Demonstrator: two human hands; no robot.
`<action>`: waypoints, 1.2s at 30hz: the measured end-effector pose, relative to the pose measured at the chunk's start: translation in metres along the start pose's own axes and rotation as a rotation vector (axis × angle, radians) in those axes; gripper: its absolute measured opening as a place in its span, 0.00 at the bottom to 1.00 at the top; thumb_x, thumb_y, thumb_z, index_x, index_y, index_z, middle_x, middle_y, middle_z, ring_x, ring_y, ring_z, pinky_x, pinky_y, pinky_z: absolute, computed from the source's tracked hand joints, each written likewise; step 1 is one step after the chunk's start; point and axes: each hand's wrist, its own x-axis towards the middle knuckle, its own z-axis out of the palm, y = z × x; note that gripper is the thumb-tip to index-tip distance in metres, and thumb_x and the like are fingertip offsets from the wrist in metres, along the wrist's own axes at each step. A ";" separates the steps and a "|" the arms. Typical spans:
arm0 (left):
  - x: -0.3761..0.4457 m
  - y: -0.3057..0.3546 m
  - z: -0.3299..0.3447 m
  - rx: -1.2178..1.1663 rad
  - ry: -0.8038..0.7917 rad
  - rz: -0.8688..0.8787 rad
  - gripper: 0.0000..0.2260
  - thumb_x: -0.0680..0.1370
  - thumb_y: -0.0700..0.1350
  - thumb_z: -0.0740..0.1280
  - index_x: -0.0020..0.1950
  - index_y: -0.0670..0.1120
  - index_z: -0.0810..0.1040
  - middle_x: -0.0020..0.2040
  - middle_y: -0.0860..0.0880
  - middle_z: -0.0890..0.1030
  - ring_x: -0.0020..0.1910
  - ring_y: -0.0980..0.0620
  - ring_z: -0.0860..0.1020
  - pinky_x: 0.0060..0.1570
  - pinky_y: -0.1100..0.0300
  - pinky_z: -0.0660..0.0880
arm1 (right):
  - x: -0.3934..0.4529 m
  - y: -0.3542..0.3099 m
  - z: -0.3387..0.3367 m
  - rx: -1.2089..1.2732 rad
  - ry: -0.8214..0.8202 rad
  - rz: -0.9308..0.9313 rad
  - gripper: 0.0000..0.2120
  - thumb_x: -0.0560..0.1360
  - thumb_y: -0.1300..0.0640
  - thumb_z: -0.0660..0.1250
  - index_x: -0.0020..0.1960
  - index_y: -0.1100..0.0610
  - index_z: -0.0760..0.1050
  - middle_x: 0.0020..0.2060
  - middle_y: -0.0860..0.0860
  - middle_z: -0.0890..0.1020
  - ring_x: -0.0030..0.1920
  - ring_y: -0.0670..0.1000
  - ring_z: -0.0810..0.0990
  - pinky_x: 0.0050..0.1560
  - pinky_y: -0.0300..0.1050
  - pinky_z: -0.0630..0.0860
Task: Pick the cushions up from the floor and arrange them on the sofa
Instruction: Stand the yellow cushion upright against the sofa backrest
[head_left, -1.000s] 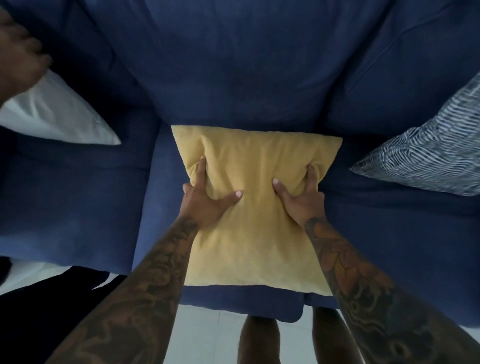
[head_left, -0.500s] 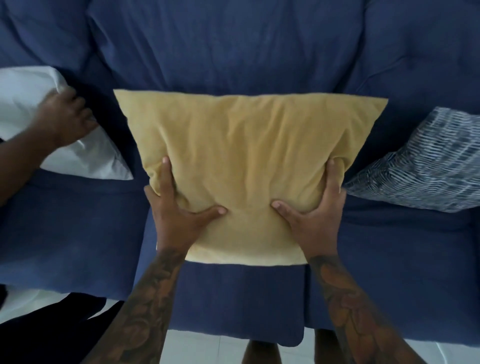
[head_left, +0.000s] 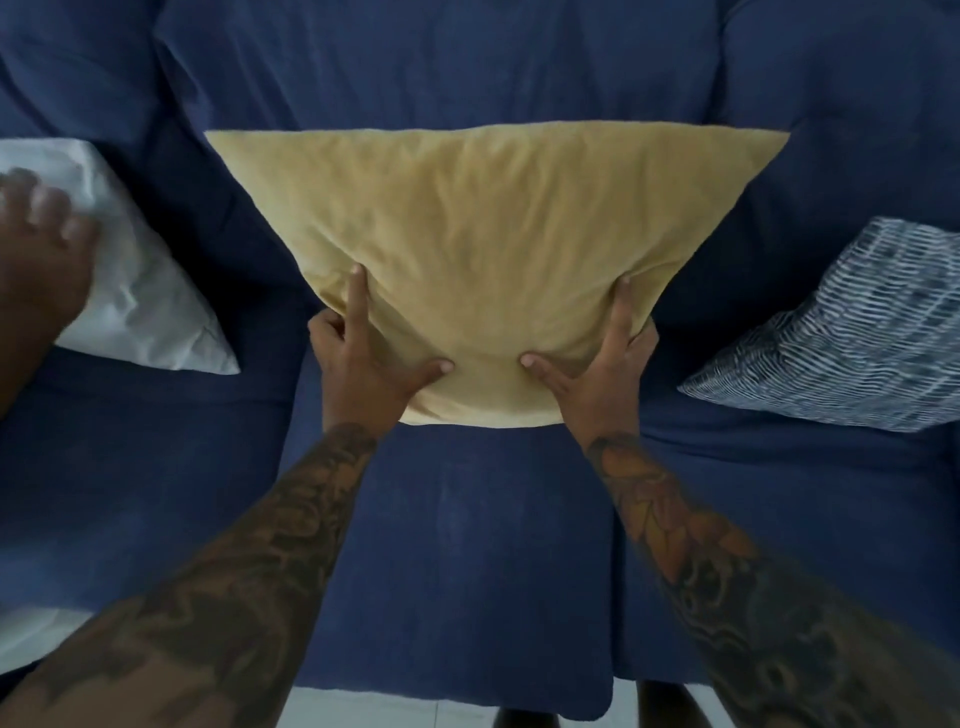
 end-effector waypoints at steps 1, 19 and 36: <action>-0.003 -0.001 0.003 0.005 0.018 0.005 0.64 0.59 0.65 0.85 0.85 0.64 0.48 0.65 0.48 0.60 0.62 0.53 0.64 0.65 0.58 0.66 | 0.000 0.003 0.000 -0.005 0.000 -0.003 0.62 0.64 0.32 0.83 0.81 0.26 0.42 0.80 0.58 0.54 0.80 0.57 0.60 0.80 0.60 0.65; 0.011 0.015 -0.006 -0.171 0.009 -0.114 0.60 0.59 0.67 0.84 0.82 0.71 0.50 0.66 0.66 0.58 0.61 0.85 0.58 0.59 0.67 0.62 | 0.001 -0.012 -0.004 0.154 -0.073 0.058 0.60 0.64 0.37 0.84 0.80 0.26 0.44 0.65 0.29 0.59 0.65 0.20 0.61 0.59 0.17 0.63; 0.008 0.002 0.007 -0.119 -0.006 -0.208 0.64 0.61 0.68 0.79 0.86 0.60 0.43 0.73 0.46 0.59 0.68 0.56 0.62 0.66 0.55 0.64 | 0.001 -0.008 0.020 0.293 -0.041 0.185 0.66 0.64 0.39 0.86 0.85 0.38 0.41 0.85 0.41 0.55 0.83 0.42 0.59 0.83 0.52 0.62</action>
